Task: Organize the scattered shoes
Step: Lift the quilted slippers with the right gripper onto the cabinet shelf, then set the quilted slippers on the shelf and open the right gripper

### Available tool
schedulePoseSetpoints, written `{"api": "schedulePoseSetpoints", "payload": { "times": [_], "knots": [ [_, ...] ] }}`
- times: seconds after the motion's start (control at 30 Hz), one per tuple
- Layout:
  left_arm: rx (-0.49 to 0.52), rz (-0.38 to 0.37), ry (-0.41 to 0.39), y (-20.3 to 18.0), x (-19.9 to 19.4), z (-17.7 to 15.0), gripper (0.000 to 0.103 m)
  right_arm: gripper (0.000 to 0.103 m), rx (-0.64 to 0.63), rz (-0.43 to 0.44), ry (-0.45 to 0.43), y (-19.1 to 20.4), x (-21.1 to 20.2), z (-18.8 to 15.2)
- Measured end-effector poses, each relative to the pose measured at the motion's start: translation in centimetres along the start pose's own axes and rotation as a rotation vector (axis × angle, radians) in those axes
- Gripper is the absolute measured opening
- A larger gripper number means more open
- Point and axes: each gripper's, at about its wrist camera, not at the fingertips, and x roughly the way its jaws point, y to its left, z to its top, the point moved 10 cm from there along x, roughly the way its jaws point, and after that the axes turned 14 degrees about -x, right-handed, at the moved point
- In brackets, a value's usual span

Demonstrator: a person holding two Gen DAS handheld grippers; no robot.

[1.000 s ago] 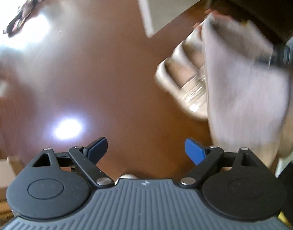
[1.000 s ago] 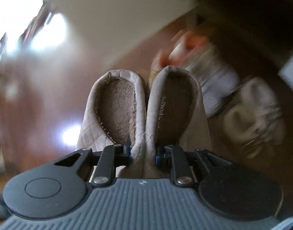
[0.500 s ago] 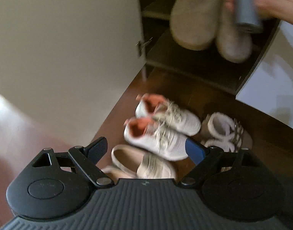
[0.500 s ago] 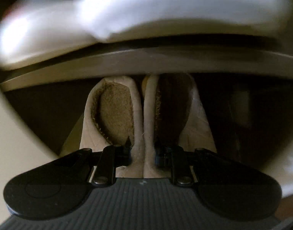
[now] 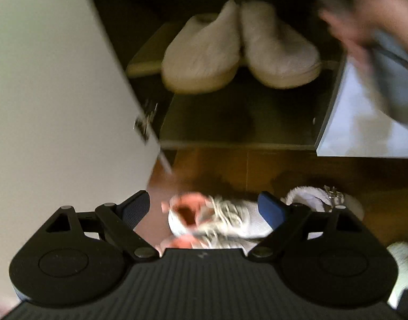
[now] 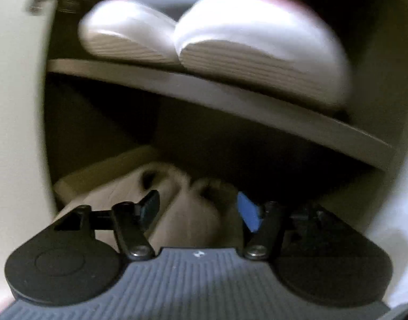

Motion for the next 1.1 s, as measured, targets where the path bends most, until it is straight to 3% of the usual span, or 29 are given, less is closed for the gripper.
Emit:
{"api": "schedulePoseSetpoints", "payload": {
  "times": [0.03,0.1,0.2,0.3,0.67,1.1],
  "knots": [
    [0.033,-0.014,-0.015,-0.2,0.2,0.8,0.086,0.012,0.004,0.028,0.038,0.4,-0.7,-0.9],
    [0.082,-0.062,-0.033,-0.8,1.1,2.2,0.074,0.011,0.038,0.117,0.164,1.4,-3.3,-2.9],
    [0.135,-0.131,-0.024,-2.0,3.1,3.8,0.073,0.010,0.084,0.206,0.268,3.0,-3.6,-4.9],
    [0.192,-0.114,-0.030,-2.2,4.9,5.0,0.073,0.010,0.111,0.259,0.337,4.6,-2.4,-5.8],
    [0.244,-0.105,-0.054,-2.8,7.9,8.3,0.071,0.009,0.177,0.251,0.314,5.0,-0.4,-5.7],
    [0.207,-0.069,-0.096,-2.8,11.9,12.2,0.071,0.009,0.149,0.241,0.277,4.6,4.2,-5.3]
  ]
}}
